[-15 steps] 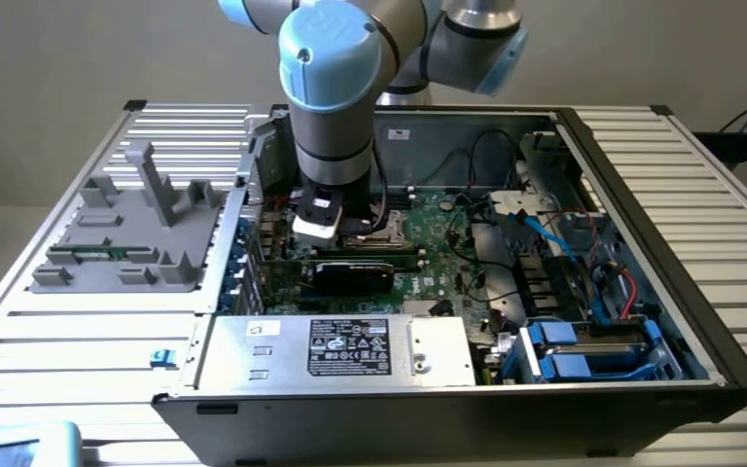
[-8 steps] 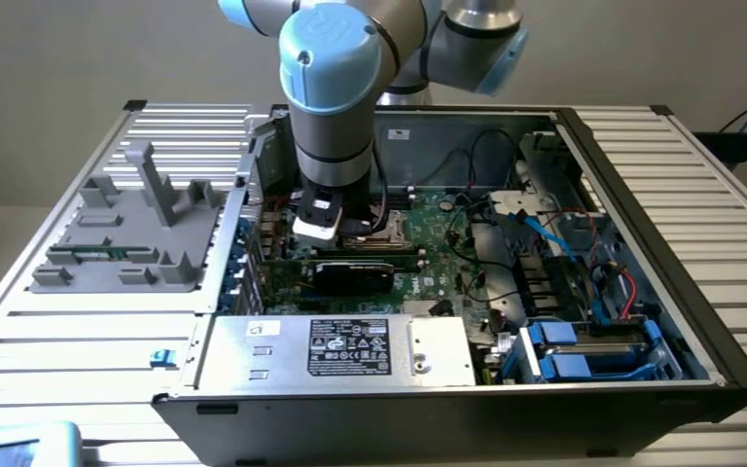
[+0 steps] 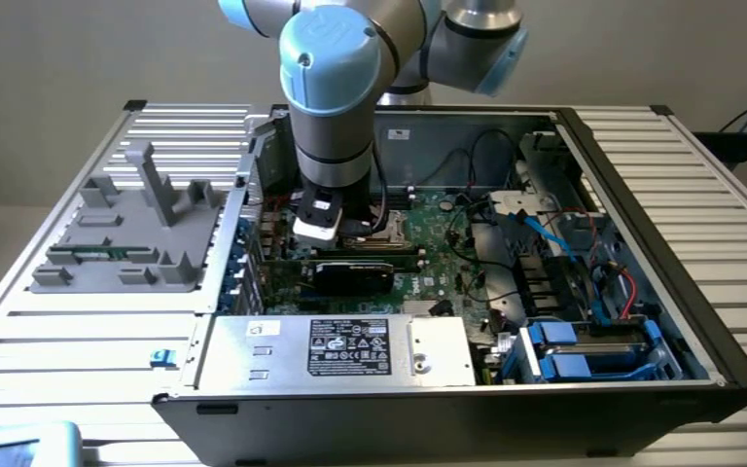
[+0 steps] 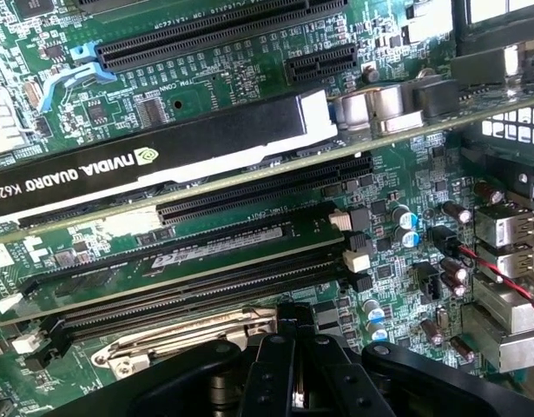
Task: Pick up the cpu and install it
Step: 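Install the second cpu locking lever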
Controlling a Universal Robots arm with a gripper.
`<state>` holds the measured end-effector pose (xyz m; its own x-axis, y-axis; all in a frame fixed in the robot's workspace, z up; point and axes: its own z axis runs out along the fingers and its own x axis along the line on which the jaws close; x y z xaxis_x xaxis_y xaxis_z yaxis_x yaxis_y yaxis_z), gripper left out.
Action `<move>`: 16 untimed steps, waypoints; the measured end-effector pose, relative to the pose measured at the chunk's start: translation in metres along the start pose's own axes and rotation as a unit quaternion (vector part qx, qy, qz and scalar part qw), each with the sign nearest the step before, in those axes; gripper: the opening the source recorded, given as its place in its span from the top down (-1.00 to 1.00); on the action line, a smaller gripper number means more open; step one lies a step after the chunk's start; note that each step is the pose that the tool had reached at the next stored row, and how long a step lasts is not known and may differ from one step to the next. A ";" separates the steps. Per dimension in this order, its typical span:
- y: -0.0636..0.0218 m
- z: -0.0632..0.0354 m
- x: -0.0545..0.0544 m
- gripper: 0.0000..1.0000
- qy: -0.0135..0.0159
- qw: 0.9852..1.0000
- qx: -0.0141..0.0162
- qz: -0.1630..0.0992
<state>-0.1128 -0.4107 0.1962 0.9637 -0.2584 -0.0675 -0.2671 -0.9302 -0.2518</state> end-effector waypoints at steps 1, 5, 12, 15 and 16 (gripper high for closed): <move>-0.0001 0.0000 0.000 0.77 0.000 1.000 0.000 0.000; -0.0001 0.0002 0.000 0.77 0.000 1.000 0.001 0.000; 0.0001 0.0012 0.000 0.77 -0.001 1.000 0.002 0.000; 0.0002 0.0017 0.000 0.77 -0.001 1.000 0.002 0.000; 0.0003 0.0019 0.000 0.77 -0.001 1.000 0.002 0.000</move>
<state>-0.1128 -0.4105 0.1943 0.9637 -0.2580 -0.0687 -0.2670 -0.9291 -0.2558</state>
